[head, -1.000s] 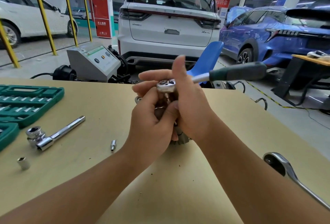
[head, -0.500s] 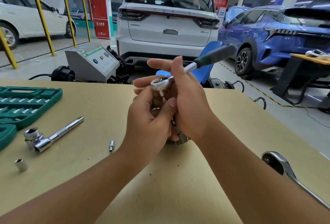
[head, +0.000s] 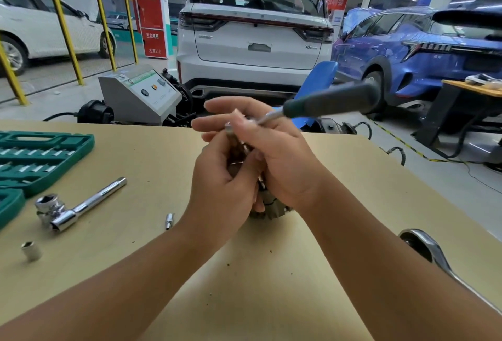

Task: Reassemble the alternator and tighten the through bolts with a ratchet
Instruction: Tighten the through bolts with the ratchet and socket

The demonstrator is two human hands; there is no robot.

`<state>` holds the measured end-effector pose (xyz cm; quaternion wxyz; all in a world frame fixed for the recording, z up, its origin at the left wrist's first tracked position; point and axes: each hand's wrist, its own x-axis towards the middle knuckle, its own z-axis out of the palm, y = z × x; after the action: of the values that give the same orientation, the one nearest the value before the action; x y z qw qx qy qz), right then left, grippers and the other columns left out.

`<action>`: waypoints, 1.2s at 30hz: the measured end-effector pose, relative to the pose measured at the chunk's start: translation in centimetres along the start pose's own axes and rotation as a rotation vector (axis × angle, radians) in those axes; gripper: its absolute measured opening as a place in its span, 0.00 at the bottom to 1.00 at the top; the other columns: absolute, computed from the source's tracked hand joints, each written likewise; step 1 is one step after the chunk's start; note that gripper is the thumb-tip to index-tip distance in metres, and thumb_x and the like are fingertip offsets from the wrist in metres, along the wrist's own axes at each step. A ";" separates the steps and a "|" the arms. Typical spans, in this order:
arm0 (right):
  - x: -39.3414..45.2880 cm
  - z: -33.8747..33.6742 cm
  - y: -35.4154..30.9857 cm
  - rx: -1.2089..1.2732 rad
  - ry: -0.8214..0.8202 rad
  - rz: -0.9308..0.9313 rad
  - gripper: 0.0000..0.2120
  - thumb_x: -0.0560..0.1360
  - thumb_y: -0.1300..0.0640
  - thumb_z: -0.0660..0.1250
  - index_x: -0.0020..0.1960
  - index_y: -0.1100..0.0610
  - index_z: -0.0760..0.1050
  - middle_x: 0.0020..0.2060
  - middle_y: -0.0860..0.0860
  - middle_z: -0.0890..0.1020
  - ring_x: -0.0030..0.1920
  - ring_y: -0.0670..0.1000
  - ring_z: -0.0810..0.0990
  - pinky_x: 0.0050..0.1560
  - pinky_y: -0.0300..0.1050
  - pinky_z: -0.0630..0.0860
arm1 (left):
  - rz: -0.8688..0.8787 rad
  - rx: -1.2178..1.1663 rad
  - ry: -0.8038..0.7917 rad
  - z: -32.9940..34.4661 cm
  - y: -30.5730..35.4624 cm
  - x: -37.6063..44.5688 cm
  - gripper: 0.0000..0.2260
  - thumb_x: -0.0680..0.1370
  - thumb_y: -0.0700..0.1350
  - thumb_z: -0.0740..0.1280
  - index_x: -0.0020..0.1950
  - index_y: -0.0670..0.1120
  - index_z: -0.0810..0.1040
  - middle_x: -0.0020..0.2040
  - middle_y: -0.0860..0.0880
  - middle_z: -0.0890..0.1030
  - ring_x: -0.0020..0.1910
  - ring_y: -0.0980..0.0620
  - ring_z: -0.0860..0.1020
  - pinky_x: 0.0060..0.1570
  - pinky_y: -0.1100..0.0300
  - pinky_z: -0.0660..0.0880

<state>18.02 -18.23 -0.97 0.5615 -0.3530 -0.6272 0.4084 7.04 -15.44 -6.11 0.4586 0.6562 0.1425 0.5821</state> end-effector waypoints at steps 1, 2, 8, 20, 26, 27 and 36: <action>0.1 0.0 0.0 0.042 0.030 0.022 0.17 0.83 0.45 0.60 0.67 0.52 0.77 0.60 0.56 0.84 0.62 0.60 0.82 0.59 0.84 0.69 | -0.005 -0.020 0.004 0.1 0.0 0.0 0.05 0.82 0.42 0.67 0.56 0.49 0.79 0.34 0.49 0.79 0.22 0.47 0.75 0.24 0.55 0.74; 0.3 0.0 0.0 0.092 0.066 0.050 0.20 0.84 0.42 0.58 0.67 0.52 0.77 0.59 0.57 0.85 0.62 0.63 0.82 0.59 0.84 0.68 | -0.007 -0.042 0.006 0.1 0.1 -0.1 0.06 0.81 0.42 0.68 0.57 0.51 0.79 0.35 0.49 0.79 0.21 0.48 0.74 0.24 0.55 0.74; 0.4 -0.8 -0.3 0.315 0.027 0.013 0.18 0.83 0.57 0.61 0.72 0.57 0.70 0.56 0.65 0.83 0.59 0.68 0.78 0.67 0.73 0.69 | 0.002 -0.061 0.011 0.0 0.5 0.0 0.10 0.80 0.40 0.68 0.56 0.55 0.80 0.37 0.52 0.80 0.20 0.52 0.72 0.23 0.56 0.74; 0.9 -1.1 -0.4 0.432 -0.018 0.084 0.23 0.83 0.41 0.56 0.64 0.57 0.78 0.55 0.61 0.85 0.61 0.63 0.81 0.65 0.59 0.77 | -0.007 -0.084 -0.017 -0.2 0.2 0.0 0.09 0.81 0.42 0.67 0.56 0.54 0.82 0.32 0.50 0.74 0.21 0.51 0.69 0.24 0.55 0.74; 0.7 -1.7 -1.0 0.406 -0.074 0.040 0.15 0.82 0.53 0.61 0.63 0.60 0.76 0.56 0.61 0.83 0.60 0.62 0.79 0.59 0.58 0.77 | -0.007 -0.159 -0.059 -0.5 0.4 0.6 0.09 0.82 0.42 0.65 0.51 0.54 0.82 0.33 0.38 0.70 0.21 0.50 0.67 0.25 0.55 0.74; 0.7 -1.9 -1.3 0.355 -0.075 0.041 0.13 0.82 0.56 0.61 0.63 0.61 0.76 0.56 0.61 0.83 0.58 0.60 0.80 0.57 0.58 0.77 | -0.004 -0.166 -0.069 -0.4 0.4 0.7 0.09 0.83 0.42 0.64 0.51 0.54 0.82 0.35 0.40 0.72 0.21 0.50 0.67 0.25 0.55 0.74; 0.2 -2.8 -2.2 0.086 -0.022 0.019 0.12 0.82 0.58 0.62 0.62 0.60 0.76 0.59 0.61 0.83 0.47 0.60 0.79 0.38 0.52 0.69 | -0.063 -0.136 -0.200 -1.3 0.7 0.8 0.07 0.81 0.40 0.65 0.58 0.42 0.77 0.39 0.40 0.78 0.24 0.47 0.71 0.28 0.52 0.78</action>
<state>20.78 -18.65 1.20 0.5653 -0.3298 -0.6119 0.4441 5.89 -14.66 -5.21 0.5319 0.6735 0.0769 0.5075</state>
